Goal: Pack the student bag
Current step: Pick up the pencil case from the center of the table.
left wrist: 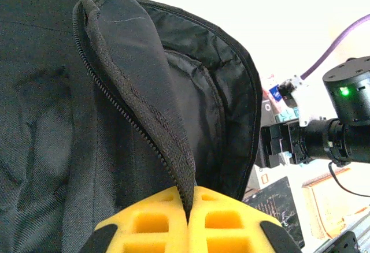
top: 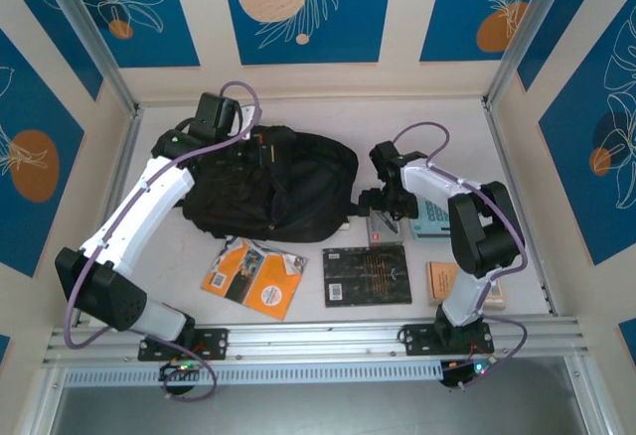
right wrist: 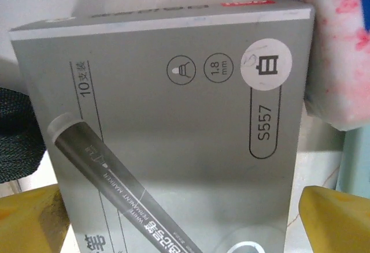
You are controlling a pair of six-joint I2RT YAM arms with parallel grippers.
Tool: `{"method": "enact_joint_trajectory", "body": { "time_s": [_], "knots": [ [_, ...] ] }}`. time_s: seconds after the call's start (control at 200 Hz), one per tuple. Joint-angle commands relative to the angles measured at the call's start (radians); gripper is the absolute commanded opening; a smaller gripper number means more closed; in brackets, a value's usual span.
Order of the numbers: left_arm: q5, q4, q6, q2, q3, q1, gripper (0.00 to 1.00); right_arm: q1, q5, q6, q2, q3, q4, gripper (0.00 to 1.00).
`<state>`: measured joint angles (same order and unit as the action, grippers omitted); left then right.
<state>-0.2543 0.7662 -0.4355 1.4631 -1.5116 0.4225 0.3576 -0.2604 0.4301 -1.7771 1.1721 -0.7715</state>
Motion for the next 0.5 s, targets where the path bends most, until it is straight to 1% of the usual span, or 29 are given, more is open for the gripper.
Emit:
{"method": "enact_joint_trajectory", "body": {
  "time_s": [0.0, 0.135, 0.285, 0.365, 0.495],
  "knots": [
    [-0.026, -0.013, 0.009, -0.031, 0.005, -0.007, 0.00, -0.008, 0.075, -0.027, -0.020, -0.005, 0.007, 0.99],
    [-0.030, -0.011, 0.009, -0.027, 0.004, -0.007, 0.00, 0.004, 0.078, -0.016, -0.036, -0.006, 0.023, 1.00],
    [-0.035, -0.001, 0.008, -0.027, -0.011, -0.007, 0.00, 0.008, 0.057, 0.008, -0.046, -0.019, 0.032, 0.90],
    [-0.031, 0.019, 0.002, -0.023, -0.038, -0.007, 0.00, 0.009, 0.021, 0.024, 0.000, -0.037, 0.041, 0.84],
    [-0.029, 0.046, -0.003, -0.018, -0.080, -0.007, 0.00, 0.004, -0.021, 0.052, 0.134, -0.057, 0.039, 0.74]
  ]
}}
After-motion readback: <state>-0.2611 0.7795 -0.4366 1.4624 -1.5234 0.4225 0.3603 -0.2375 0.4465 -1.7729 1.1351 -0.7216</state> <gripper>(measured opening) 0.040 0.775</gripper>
